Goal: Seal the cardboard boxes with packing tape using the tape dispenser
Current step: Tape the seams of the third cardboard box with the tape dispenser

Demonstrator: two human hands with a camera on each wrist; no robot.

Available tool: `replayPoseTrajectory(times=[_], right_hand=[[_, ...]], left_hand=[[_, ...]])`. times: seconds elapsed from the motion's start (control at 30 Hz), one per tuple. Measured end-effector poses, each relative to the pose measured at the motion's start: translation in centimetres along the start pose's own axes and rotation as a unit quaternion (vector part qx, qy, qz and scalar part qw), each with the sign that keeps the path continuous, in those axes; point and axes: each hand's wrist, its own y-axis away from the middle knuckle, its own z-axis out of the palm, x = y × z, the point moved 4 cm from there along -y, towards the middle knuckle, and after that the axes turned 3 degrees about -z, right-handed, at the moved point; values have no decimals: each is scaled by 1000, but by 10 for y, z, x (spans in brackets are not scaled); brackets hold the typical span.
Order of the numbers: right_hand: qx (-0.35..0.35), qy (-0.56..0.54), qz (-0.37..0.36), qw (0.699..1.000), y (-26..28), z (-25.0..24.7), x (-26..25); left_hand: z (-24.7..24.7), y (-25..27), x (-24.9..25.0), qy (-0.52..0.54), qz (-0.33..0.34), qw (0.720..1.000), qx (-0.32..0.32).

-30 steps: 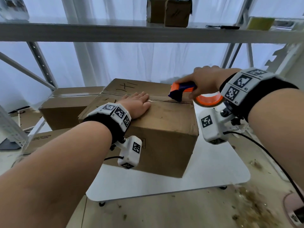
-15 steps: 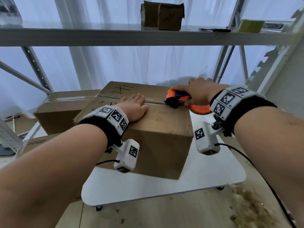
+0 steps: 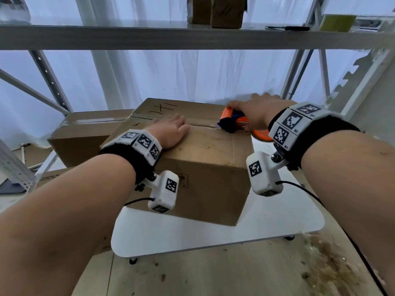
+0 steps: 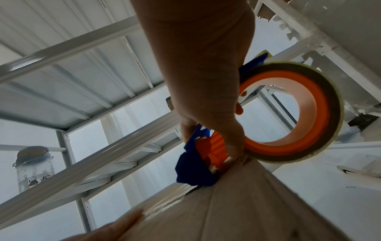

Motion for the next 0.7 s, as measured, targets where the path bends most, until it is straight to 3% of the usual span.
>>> replayPoseTrajectory(times=[0.1,0.2,0.27,0.4,0.5,0.7], right_hand=[[-1,-3,9,1000,-2,0,-2],[-4,-29,7,1000,-2,3,4],[-5,-54,6,999,-1,6,8],[1,-91,4,996,1,9,11],[15,-107,4,994,5,11,13],[42,-116,0,992,10,13,10]], left_hand=[[-5,-3,-45,-7,-111,993,31],[-6,-5,-55,-10,-154,987,43],[-5,-3,-41,-7,-135,990,39],[7,-4,18,-6,-28,999,16],[12,-6,47,-9,4,1000,12],[13,-2,36,-18,22,1000,8]])
